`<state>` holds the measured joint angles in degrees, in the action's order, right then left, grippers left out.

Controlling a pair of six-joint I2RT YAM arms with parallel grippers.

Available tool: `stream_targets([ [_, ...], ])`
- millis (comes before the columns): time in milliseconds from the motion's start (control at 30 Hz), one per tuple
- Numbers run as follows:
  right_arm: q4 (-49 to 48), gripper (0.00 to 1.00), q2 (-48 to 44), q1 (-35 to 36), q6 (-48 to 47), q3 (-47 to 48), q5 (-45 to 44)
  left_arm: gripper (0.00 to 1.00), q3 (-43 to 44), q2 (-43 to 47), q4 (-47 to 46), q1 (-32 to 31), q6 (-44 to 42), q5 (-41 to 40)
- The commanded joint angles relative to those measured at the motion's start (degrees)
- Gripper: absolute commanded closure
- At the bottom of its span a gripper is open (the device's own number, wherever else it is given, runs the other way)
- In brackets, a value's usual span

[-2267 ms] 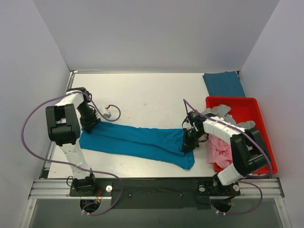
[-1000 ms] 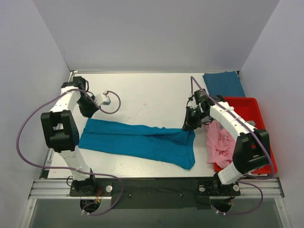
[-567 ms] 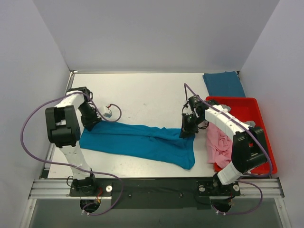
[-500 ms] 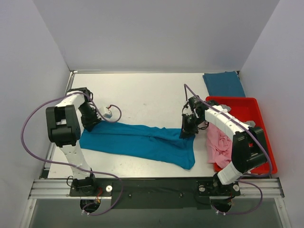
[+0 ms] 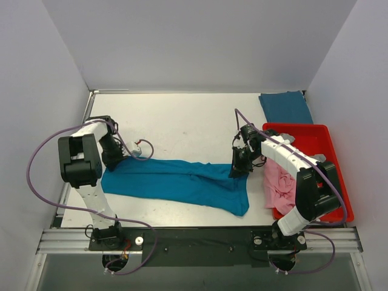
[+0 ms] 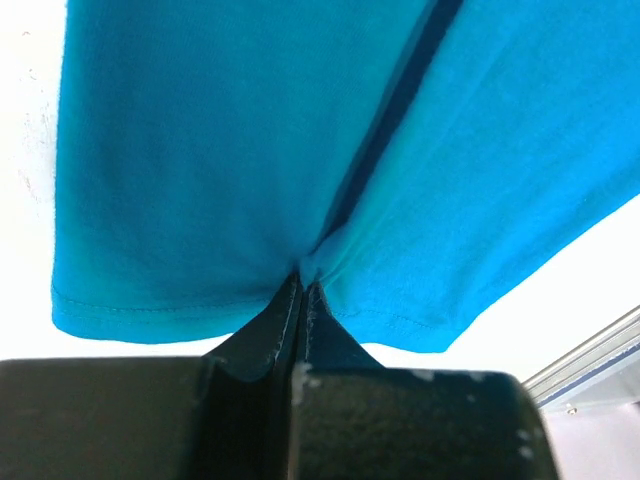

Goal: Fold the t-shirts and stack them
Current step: Fold the other side of the tshirt into a rectangle

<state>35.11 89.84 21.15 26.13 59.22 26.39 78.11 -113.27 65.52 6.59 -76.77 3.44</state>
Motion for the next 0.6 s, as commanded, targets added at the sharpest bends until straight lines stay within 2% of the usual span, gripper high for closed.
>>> stream_targets([
  [0, 1.36, 1.00, -0.19, 0.04, 0.24, -0.51, 0.41, 1.00, 1.17, 2.09, 0.93, 0.70, -0.13, -0.01],
  [267, 2.33, 1.00, -1.86, -1.63, -0.03, -0.25, 0.41, 1.00, 6.62, 5.42, -5.56, 0.88, 5.22, 1.03],
  [433, 3.12, 1.00, -2.04, -1.90, -0.55, 1.07, 0.33, 1.00, 9.69, 6.40, -5.75, 0.79, 6.28, 3.15],
  [567, 3.38, 1.00, -0.73, -3.21, -0.73, 3.96, 0.85, 1.00, 12.59, 7.01, -13.10, 0.62, 9.79, 4.29],
])
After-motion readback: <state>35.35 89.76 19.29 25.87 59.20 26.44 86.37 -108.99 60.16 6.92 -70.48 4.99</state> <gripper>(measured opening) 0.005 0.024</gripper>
